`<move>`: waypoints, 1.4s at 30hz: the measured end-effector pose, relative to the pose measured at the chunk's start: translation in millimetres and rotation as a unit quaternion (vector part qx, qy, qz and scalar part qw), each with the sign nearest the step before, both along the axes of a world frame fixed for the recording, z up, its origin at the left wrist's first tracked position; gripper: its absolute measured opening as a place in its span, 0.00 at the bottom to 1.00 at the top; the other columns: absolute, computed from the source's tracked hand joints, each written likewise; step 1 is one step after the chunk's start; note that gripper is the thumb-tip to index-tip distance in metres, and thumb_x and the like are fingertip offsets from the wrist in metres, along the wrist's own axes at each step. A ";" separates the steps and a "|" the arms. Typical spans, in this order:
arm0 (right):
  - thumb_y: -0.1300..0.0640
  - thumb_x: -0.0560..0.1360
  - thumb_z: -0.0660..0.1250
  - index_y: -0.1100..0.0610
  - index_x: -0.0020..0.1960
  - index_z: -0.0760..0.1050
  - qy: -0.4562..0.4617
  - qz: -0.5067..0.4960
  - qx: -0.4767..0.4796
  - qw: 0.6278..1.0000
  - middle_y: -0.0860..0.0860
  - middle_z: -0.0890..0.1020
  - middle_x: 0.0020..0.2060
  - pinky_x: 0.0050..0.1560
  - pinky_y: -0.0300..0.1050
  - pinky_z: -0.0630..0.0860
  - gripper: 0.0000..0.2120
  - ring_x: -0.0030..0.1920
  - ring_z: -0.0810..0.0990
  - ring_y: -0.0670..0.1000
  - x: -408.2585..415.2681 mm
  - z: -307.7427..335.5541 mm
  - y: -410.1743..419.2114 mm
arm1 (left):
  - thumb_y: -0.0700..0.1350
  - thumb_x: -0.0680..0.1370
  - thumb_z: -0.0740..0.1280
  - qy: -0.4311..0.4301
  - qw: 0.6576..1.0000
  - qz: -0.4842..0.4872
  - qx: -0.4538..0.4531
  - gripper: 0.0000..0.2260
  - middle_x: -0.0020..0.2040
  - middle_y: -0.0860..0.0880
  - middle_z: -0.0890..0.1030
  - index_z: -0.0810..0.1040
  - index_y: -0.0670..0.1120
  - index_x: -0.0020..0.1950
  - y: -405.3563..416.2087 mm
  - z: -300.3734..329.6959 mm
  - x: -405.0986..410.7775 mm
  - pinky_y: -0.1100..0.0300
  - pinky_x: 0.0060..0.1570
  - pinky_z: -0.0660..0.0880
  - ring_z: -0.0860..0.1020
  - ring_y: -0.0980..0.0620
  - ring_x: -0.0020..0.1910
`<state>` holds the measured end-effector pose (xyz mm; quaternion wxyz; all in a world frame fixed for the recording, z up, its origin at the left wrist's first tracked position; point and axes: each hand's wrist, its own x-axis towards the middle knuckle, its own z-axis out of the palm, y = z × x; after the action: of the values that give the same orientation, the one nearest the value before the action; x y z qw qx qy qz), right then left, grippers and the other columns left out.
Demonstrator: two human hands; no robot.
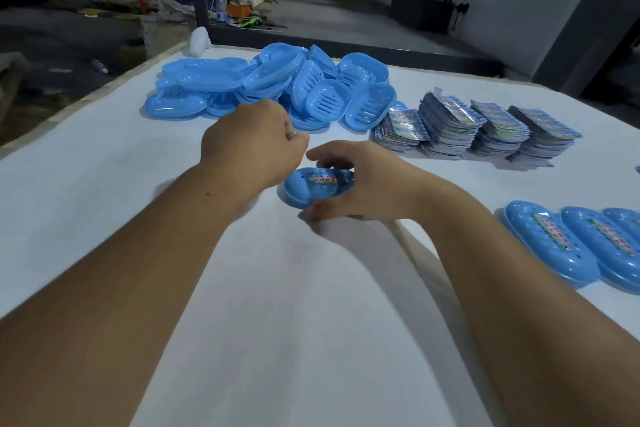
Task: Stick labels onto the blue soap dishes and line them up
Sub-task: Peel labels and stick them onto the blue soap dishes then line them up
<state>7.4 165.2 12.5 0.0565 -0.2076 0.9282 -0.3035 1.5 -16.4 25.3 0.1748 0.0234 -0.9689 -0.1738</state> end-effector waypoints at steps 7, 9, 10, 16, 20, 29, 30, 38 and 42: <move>0.27 0.64 0.70 0.41 0.70 0.70 0.129 -0.124 0.122 0.976 0.47 0.77 0.62 0.60 0.49 0.75 0.39 0.61 0.76 0.53 35.3 -2.4 22.6 | 0.61 0.77 0.67 0.017 1.000 -0.001 0.016 0.14 0.35 0.53 0.78 0.78 0.52 0.38 2.5 0.0 1.4 0.55 0.38 0.72 0.75 0.52 0.36; 0.26 0.67 0.66 0.41 0.73 0.67 0.134 -0.176 0.168 0.961 0.48 0.75 0.65 0.60 0.51 0.72 0.39 0.64 0.74 0.56 49.2 -3.6 38.4 | 0.61 0.77 0.67 0.016 1.000 -0.005 0.015 0.14 0.35 0.53 0.77 0.78 0.52 0.39 4.0 -0.3 3.0 0.54 0.39 0.71 0.73 0.53 0.35; 0.26 0.68 0.65 0.41 0.74 0.65 0.128 -0.200 0.188 0.953 0.49 0.74 0.67 0.60 0.52 0.71 0.39 0.65 0.73 0.58 56.2 -4.7 47.2 | 0.61 0.77 0.67 0.014 1.000 -0.007 0.012 0.14 0.34 0.53 0.77 0.78 0.52 0.39 4.6 -0.4 4.0 0.54 0.39 0.70 0.73 0.53 0.34; 0.27 0.73 0.57 0.45 0.74 0.67 0.139 -0.314 0.253 0.904 0.52 0.76 0.65 0.59 0.53 0.69 0.35 0.63 0.72 0.60 95.3 -8.8 90.7 | 0.62 0.76 0.68 0.022 1.000 -0.016 0.003 0.15 0.35 0.53 0.76 0.76 0.53 0.37 6.2 -1.1 10.5 0.55 0.36 0.68 0.71 0.54 0.33; 0.27 0.73 0.54 0.45 0.71 0.71 0.161 -0.349 0.265 0.884 0.51 0.77 0.63 0.61 0.56 0.69 0.34 0.61 0.71 0.60 111.7 -13.7 101.1 | 0.62 0.75 0.68 0.011 1.000 -0.028 0.000 0.14 0.37 0.52 0.78 0.75 0.54 0.37 7.3 0.2 13.2 0.51 0.41 0.76 0.75 0.49 0.36; 0.31 0.73 0.64 0.43 0.73 0.68 0.164 -0.403 0.185 0.881 0.49 0.75 0.67 0.66 0.55 0.65 0.32 0.67 0.67 0.59 113.8 -17.0 125.7 | 0.65 0.74 0.68 -0.011 0.999 -0.032 -0.001 0.15 0.37 0.52 0.80 0.76 0.55 0.37 7.9 -3.1 10.1 0.44 0.46 0.81 0.77 0.47 0.38; 0.32 0.73 0.66 0.43 0.72 0.69 0.165 -0.411 0.176 0.879 0.49 0.74 0.67 0.66 0.55 0.64 0.32 0.67 0.67 0.59 113.3 -17.2 128.8 | 0.65 0.73 0.68 -0.010 0.999 -0.031 -0.001 0.15 0.37 0.52 0.80 0.76 0.55 0.37 7.3 -3.9 9.0 0.44 0.45 0.81 0.77 0.47 0.37; 0.37 0.74 0.70 0.42 0.72 0.69 0.165 -0.440 0.136 0.872 0.49 0.75 0.67 0.64 0.54 0.64 0.29 0.67 0.66 0.59 109.8 -18.3 141.3 | 0.65 0.74 0.69 -0.014 0.999 -0.036 0.007 0.15 0.38 0.52 0.80 0.76 0.55 0.37 5.3 -4.3 6.0 0.44 0.46 0.81 0.77 0.47 0.38; 0.34 0.71 0.70 0.42 0.72 0.69 0.157 -0.404 0.150 0.889 0.49 0.74 0.67 0.66 0.55 0.63 0.32 0.68 0.65 0.59 102.6 -10.3 129.0 | 0.62 0.75 0.69 -0.016 0.999 -0.040 0.008 0.14 0.38 0.52 0.79 0.76 0.55 0.38 4.8 -2.7 5.4 0.49 0.43 0.78 0.76 0.49 0.38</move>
<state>110.0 294.3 2.3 -0.1875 0.1513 0.9630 -0.1209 6.9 -11.6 22.6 0.1519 -0.0112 -0.9703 -0.1880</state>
